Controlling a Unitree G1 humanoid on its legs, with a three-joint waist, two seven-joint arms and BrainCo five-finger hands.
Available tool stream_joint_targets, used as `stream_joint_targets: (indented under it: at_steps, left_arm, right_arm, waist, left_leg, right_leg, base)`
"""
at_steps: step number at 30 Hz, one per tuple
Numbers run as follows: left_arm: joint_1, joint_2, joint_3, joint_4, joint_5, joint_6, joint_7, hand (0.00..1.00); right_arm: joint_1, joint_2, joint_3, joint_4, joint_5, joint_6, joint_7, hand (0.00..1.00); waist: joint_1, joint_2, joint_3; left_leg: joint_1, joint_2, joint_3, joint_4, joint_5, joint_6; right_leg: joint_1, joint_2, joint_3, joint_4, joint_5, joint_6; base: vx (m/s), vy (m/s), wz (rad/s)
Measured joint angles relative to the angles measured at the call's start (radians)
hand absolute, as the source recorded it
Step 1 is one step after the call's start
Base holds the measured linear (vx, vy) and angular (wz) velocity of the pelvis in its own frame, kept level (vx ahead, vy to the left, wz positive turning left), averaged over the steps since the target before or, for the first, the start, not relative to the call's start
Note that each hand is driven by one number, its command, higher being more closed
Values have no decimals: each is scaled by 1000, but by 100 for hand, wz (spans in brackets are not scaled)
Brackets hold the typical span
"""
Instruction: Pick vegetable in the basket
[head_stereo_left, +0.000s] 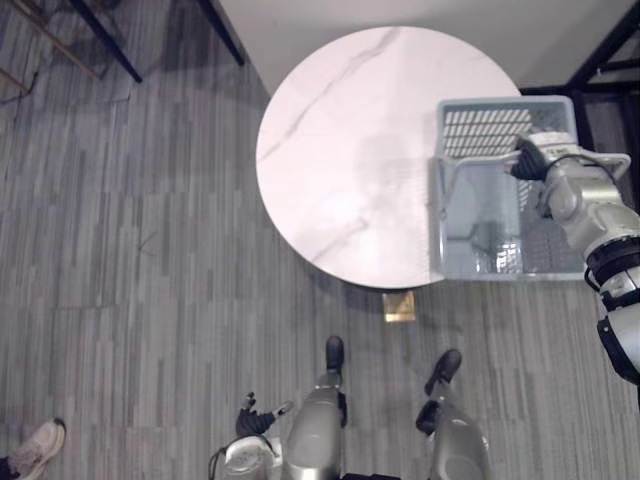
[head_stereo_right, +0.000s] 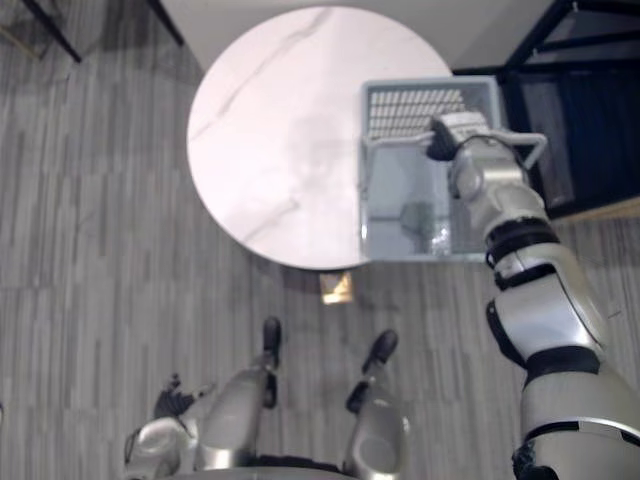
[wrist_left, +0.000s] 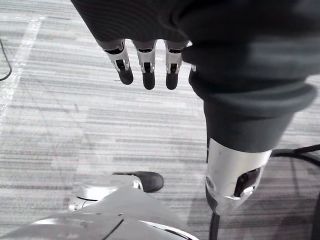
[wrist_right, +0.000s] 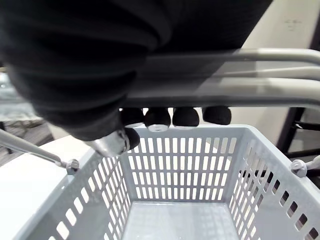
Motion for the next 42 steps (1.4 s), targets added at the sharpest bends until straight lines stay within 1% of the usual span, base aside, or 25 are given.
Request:
stream_joint_targets:
  at_steps: [2, 3, 4, 5, 6, 8, 10, 12, 14, 17, 20, 23, 25, 27, 30, 32, 34, 35, 36, 37, 38, 39, 40, 41, 42]
  left_arm:
    - [-1, 2, 5, 3, 8, 7, 0, 0]
    - [0, 2, 15, 3, 13, 13, -1, 0]
    - [1, 2, 22, 3, 20, 13, -2, 0]
    - [3, 7, 32, 3, 37, 16, -4, 0]
    - [4, 11, 34, 3, 38, 20, -6, 0]
    - [13, 23, 37, 6, 53, 33, -17, 0]
    - [13, 28, 35, 22, 75, 33, -29, 0]
    - [21, 29, 33, 32, 79, 35, -31, 0]
    - [29, 29, 27, 33, 92, 37, -42, 0]
    - [32, 29, 17, 41, 124, 48, -50, 0]
    - [32, 29, -2, 42, 126, 48, -58, 0]
    - [47, 29, -8, 42, 125, 49, -70, 0]
    - [63, 29, -8, 44, 126, 49, -70, 0]
    - [65, 29, -7, 63, 128, 49, -70, 0]
    - [87, 28, -4, 70, 161, 49, -70, 0]
    - [109, 28, -3, 79, 168, 50, -70, 0]
    - [110, 30, -5, 81, 189, 50, -70, 0]
    - [108, 35, -9, 83, 195, 50, -70, 0]
    - [108, 39, -9, 84, 199, 50, -70, 0]
    - [107, 48, -7, 87, 204, 50, -69, 0]
    - [108, 47, -7, 104, 204, 51, -69, 0]
    - [113, 42, -2, 110, 205, 51, -69, 0]
    - [117, 46, 11, 112, 206, 51, -69, 0]
    - [124, 77, 42, 119, 214, 60, -69, 0]
    - [124, 77, 50, 136, 220, 70, -70, 0]
  right_arm:
    - [33, -21, 52, -95, -4, -15, 19, 100]
    - [77, -39, 79, -160, -4, -32, 24, 100]
    - [98, -46, 91, -193, -5, -39, 27, 100]
    - [137, -50, 109, -256, -6, -51, 41, 100]
    - [160, -55, 111, -290, -6, -59, 47, 100]
    - [272, -89, 110, -419, 10, -92, 60, 100]
    - [366, -121, 104, -498, 12, -109, 64, 100]
    - [459, -142, 93, -560, 12, -113, 66, 100]
    - [583, -162, 57, -596, 18, -130, 86, 100]
    - [692, -177, 57, -597, 31, -137, 110, 100]
    - [767, -207, 49, -596, 30, -152, 134, 100]
    - [918, -208, -48, -597, 30, -163, 139, 100]
    - [1013, -204, -133, -597, 28, -166, 137, 100]
    - [1110, -191, -232, -597, 22, -166, 125, 100]
    - [1232, -147, -382, -602, -3, -165, 93, 100]
    - [1317, -111, -479, -603, -32, -150, 53, 100]
    - [1341, -91, -515, -604, -65, -138, 30, 100]
    - [1342, -80, -520, -602, -89, -125, 18, 100]
    - [1344, -77, -520, -602, -100, -120, 17, 100]
    - [1348, -70, -519, -598, -131, -112, 15, 100]
    - [1332, -56, -515, -572, -160, -106, 14, 100]
    - [1296, -47, -497, -545, -169, -106, 13, 100]
    - [1276, -47, -483, -534, -169, -107, 13, 100]
    - [1252, -38, -465, -512, -168, -110, 12, 100]
    - [1224, -31, -451, -491, -168, -107, 12, 100]
  waist:
    - [-3, -9, -20]
    - [-8, -21, -55]
    - [-8, -29, -69]
    - [-10, -48, -87]
    - [-12, -57, -95]
    - [-31, -90, -155]
    - [-35, -104, -189]
    - [-47, -114, -220]
    - [-73, -116, -234]
    - [-86, -110, -251]
    - [-86, -105, -256]
    - [-99, -98, -286]
    - [-118, -91, -294]
    - [-130, -83, -300]
    - [-152, -74, -329]
    - [-193, -77, -344]
    - [-208, -81, -347]
    - [-213, -90, -348]
    - [-218, -97, -350]
    - [-219, -107, -348]
    - [-215, -58, -359]
    - [-211, -45, -352]
    - [-210, -50, -350]
    - [-193, -106, -346]
    - [-180, -107, -346]
  left_leg:
    - [23, 4, 24, -8, -1, 0]
    - [25, 8, 34, -14, -1, -1]
    - [34, 11, 46, -20, -1, -1]
    - [62, 20, 66, -31, -2, -2]
    - [77, 24, 74, -33, -5, -6]
    - [103, 35, 94, -34, -21, -18]
    - [131, 41, 119, -36, -30, -24]
    - [149, 45, 137, -35, -38, -29]
    - [170, 47, 145, -34, -44, -33]
    - [181, 50, 168, -23, -55, -35]
    - [192, 50, 184, -22, -59, -37]
    - [194, 50, 187, -22, -62, -37]
    - [215, 49, 194, -22, -67, -37]
    - [247, 50, 216, -19, -80, -41]
    - [259, 49, 244, -3, -101, -42]
    - [266, 41, 268, 0, -117, -46]
    - [260, 28, 312, 18, -130, -39]
    - [247, 17, 349, 33, -142, -34]
    - [242, 13, 368, 46, -148, -31]
    - [239, 14, 419, 81, -158, -9]
    - [231, 69, 484, 78, -155, -3]
    - [234, 105, 527, 96, -163, -7]
    - [243, 115, 554, 112, -169, -11]
    - [274, 100, 614, 164, -204, -23]
    - [279, 111, 652, 172, -211, -15]
  right_leg:
    - [4, 6, 25, -3, 4, -2]
    - [4, 13, 30, -18, 11, -4]
    - [5, 17, 38, -21, 12, -4]
    - [14, 28, 60, -22, 12, -4]
    - [22, 34, 69, -25, 11, -4]
    - [41, 49, 88, -43, 11, -5]
    - [54, 58, 114, -50, 13, -6]
    - [59, 64, 134, -50, 13, -6]
    - [74, 67, 140, -50, 12, -6]
    - [74, 70, 166, -50, 12, -6]
    - [74, 73, 181, -50, 12, -6]
    - [75, 73, 185, -51, 12, -6]
    - [91, 72, 191, -51, 12, -5]
    - [110, 76, 212, -51, 12, -5]
    - [108, 76, 240, -50, 8, 0]
    - [90, 70, 269, -17, -9, 9]
    - [40, 62, 318, 22, -11, 14]
    - [5, 55, 355, 31, -5, 25]
    - [-8, 51, 363, 27, -5, 25]
    - [-21, 46, 343, 6, -51, 14]
    - [-34, 50, 199, 31, -128, -34]
    - [-81, 33, 57, 178, -145, -132]
    - [-104, 17, -12, 285, -169, -167]
    - [-80, -11, -135, 361, -144, -236]
    - [-75, 25, -127, 309, -109, -243]
  base:
    - [-3, 1, -40]
    - [6, -6, -28]
    - [22, -21, -37]
    - [18, -23, -40]
    - [16, -34, -46]
    - [6, -29, -34]
    - [18, -19, -40]
    - [23, -16, -31]
    - [14, -14, -13]
    - [-4, -10, -24]
    - [-7, -15, -17]
    - [8, -6, -3]
    - [17, 1, -10]
    - [3, 4, -26]
    - [-4, 9, -30]
    - [-24, 30, -33]
    - [-42, 48, -66]
    - [-67, 48, -84]
    - [-65, 48, -91]
    - [-88, 45, -102]
    - [-90, 40, -130]
    - [-58, 41, -122]
    - [50, 67, -157]
    - [68, 54, -165]
    - [-37, -30, -216]
